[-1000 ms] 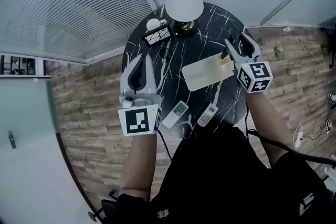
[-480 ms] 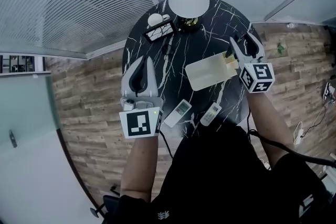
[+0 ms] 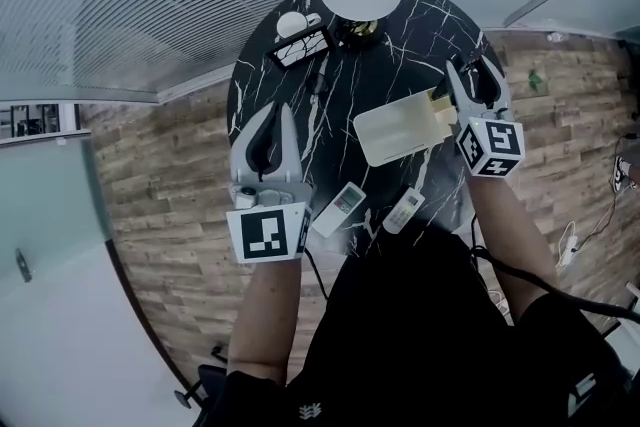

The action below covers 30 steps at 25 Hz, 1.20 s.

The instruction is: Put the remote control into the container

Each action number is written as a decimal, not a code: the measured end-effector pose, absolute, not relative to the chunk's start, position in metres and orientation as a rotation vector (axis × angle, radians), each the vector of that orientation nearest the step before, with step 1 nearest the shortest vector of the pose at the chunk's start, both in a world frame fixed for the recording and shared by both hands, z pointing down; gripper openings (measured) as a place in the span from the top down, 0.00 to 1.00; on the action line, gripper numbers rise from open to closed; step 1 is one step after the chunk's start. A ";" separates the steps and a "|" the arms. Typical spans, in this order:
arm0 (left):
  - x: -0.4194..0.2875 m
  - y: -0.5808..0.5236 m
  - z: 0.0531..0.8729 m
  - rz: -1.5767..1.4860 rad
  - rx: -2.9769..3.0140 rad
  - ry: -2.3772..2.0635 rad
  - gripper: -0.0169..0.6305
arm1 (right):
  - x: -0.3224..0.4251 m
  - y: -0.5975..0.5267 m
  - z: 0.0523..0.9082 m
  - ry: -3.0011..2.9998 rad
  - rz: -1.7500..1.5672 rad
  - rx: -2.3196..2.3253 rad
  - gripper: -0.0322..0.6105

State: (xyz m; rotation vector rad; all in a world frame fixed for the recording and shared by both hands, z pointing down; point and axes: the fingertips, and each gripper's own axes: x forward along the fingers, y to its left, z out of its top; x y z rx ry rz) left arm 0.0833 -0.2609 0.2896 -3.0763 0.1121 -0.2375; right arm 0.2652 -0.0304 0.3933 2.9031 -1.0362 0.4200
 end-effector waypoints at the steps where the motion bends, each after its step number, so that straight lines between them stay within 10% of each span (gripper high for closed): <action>1: 0.083 -0.261 0.292 -0.242 -3.078 0.111 0.97 | 0.264 -0.030 0.396 -1.031 0.422 2.902 0.58; 30: 0.033 -0.244 0.328 -0.338 -3.082 0.124 0.97 | 0.215 -0.021 0.494 -1.064 0.773 2.681 0.61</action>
